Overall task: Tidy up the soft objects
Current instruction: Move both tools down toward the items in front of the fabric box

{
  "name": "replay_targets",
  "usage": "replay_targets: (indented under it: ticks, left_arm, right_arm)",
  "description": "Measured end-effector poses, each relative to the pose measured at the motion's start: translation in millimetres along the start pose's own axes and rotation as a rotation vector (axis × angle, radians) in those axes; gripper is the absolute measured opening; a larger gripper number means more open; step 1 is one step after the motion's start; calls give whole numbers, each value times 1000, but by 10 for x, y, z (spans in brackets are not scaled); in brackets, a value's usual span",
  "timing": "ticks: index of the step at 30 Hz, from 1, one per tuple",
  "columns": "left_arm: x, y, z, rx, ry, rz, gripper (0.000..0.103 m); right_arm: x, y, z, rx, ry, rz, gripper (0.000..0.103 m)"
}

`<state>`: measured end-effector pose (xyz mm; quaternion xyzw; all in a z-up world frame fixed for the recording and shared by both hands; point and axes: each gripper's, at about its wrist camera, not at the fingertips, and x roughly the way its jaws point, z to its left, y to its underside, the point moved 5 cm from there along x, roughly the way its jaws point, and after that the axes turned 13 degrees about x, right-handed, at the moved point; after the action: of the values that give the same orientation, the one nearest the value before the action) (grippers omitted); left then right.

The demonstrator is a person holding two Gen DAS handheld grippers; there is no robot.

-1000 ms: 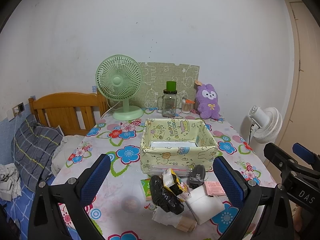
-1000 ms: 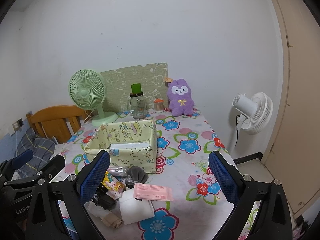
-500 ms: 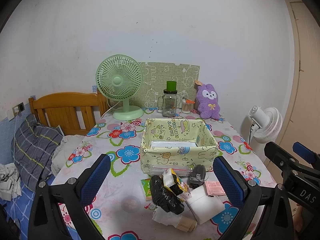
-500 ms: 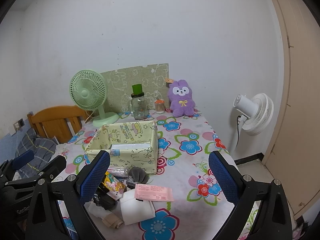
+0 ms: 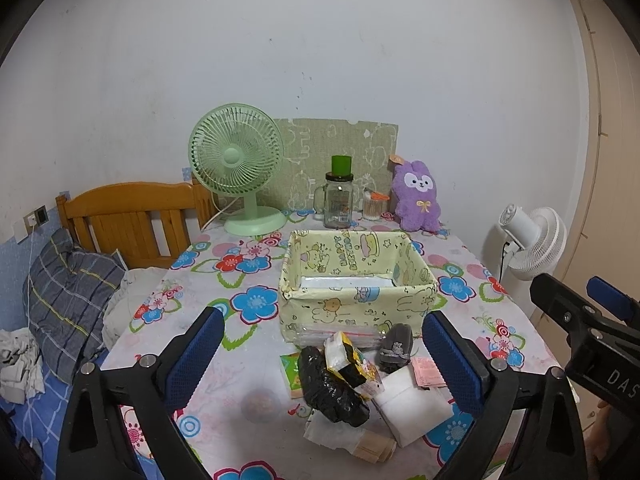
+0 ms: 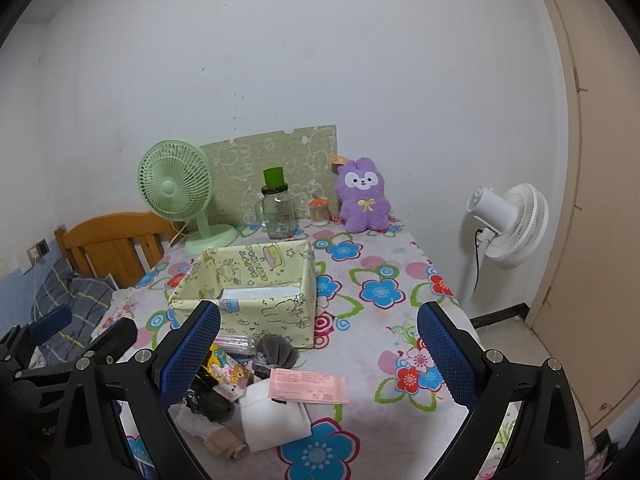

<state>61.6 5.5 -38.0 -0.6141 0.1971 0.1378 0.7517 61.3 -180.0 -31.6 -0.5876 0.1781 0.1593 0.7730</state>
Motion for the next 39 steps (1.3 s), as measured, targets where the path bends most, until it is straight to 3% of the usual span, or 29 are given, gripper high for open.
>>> replay_targets:
  ticks: [22,31,39]
  left_arm:
    - [527,284,-224,30,60,110,88]
    - [805,412,-235,11,94,178,77]
    - [1006,486,-273,4,120,228,60]
  right_arm:
    - [497,332,106,-6,-25,85,96]
    - [772,456,122,1,-28,133,93]
    - [997,535,131,-1,-18,176,92]
